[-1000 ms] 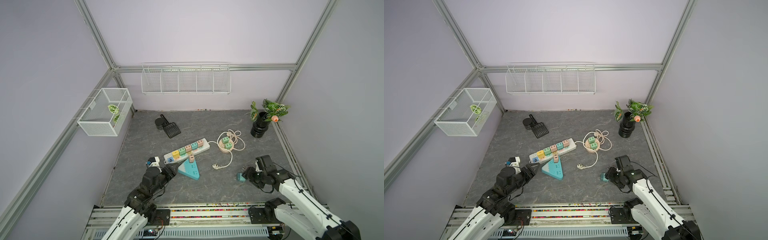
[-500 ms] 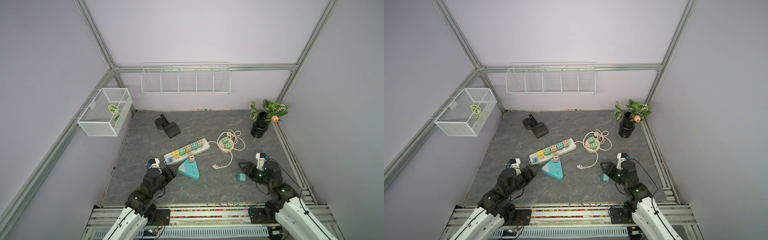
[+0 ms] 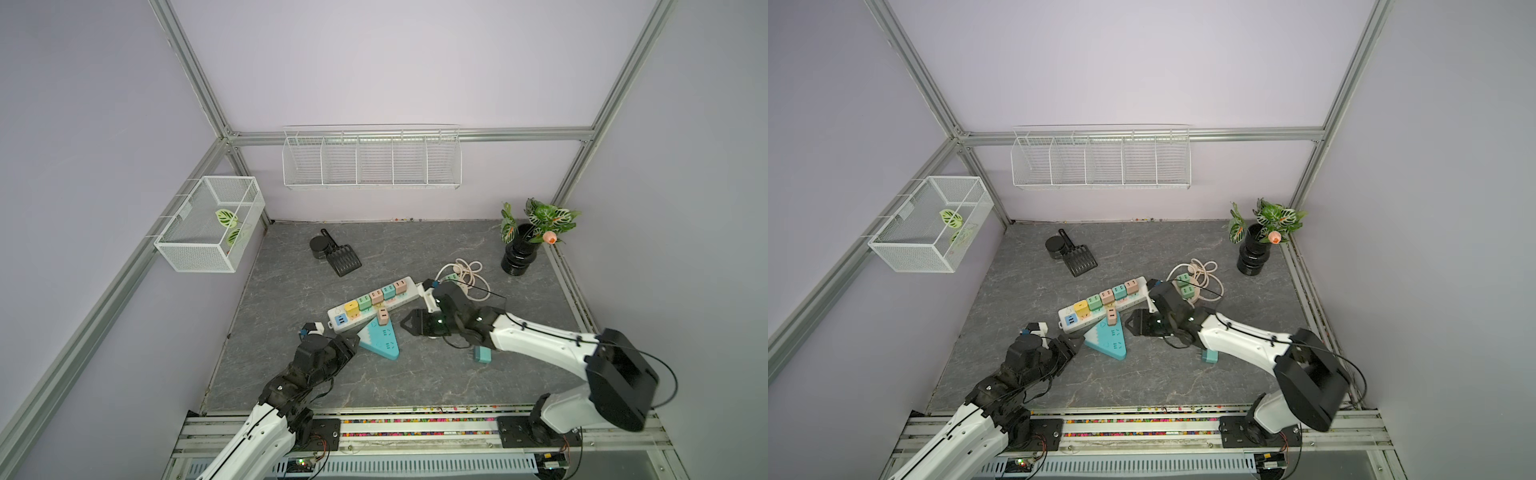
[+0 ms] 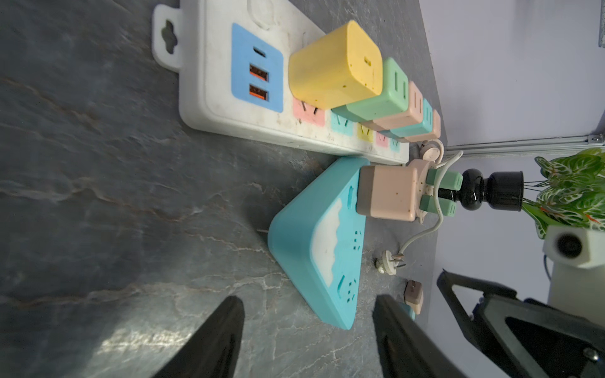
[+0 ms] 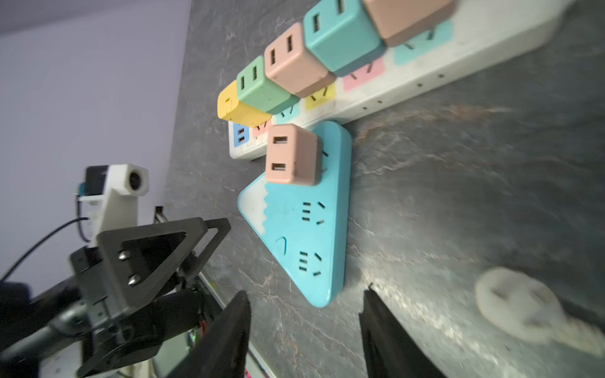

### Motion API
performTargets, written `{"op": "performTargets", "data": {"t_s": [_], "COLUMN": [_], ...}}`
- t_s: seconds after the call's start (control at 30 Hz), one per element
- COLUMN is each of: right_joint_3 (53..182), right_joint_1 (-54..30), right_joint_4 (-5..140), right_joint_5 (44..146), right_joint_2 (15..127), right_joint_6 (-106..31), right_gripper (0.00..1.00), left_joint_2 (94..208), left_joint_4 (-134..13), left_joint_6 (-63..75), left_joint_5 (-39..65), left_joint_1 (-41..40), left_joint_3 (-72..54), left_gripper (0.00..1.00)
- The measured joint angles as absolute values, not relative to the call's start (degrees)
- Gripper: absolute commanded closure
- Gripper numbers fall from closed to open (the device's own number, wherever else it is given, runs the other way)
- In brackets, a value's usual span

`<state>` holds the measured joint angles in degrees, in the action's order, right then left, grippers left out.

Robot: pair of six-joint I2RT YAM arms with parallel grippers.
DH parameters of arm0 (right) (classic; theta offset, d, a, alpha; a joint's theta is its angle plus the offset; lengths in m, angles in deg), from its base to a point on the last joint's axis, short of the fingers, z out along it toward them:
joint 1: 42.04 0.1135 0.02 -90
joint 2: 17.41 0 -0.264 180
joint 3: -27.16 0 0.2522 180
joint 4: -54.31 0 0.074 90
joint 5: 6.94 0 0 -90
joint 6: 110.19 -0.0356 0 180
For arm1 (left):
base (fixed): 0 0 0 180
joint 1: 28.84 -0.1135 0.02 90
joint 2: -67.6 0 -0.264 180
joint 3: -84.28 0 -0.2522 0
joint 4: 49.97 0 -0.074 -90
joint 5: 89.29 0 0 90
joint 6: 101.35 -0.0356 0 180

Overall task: Pull the plug off the socket
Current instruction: Remove the plug from the socket.

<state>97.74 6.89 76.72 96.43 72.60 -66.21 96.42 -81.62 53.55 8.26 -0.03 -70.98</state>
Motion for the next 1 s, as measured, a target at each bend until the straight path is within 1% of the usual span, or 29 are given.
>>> {"op": "performTargets", "data": {"t_s": [0.1,0.2,0.3,0.5,0.67,0.77,0.93,1.0], "right_joint_3": [109.8,121.0,128.7,136.1,140.1,141.7,147.0,147.9], "right_joint_1": [9.3,10.0,10.0,10.4,10.9,11.0,11.0,11.0], "right_joint_4": [85.8,95.4,101.8,107.7,109.8,111.5,115.3,116.0], "right_joint_5": [91.7,86.7,83.4,82.6,82.9,82.9,81.7,81.4], "right_joint_2": [81.1,88.5,94.0,99.0,102.5,104.0,107.7,108.2], "right_joint_6": [-64.6,-64.7,-64.9,-64.4,-63.4,-62.7,-61.4,-60.9], "right_gripper": [0.42,0.4,0.4,0.4,0.42,0.46,0.68,0.74], "left_joint_2": [96.0,95.1,94.4,94.0,94.3,94.7,96.1,97.6], "left_joint_4": [-81.9,-82.4,-82.9,-83.3,-83.3,-83.3,-81.7,-80.4], "left_joint_6": [53.7,53.9,53.9,53.9,53.9,53.9,54.2,54.6], "left_joint_5": [8.5,8.5,8.5,8.4,8.5,8.5,9.0,9.4], "left_joint_1": [0.0,0.0,0.0,0.0,0.0,0.0,0.0,0.0], "left_joint_3": [-71.0,-71.0,-71.0,-71.0,-71.0,-71.0,-71.2,-71.3], "left_gripper": [0.32,0.32,0.32,0.32,0.32,0.32,0.33,0.33]}}
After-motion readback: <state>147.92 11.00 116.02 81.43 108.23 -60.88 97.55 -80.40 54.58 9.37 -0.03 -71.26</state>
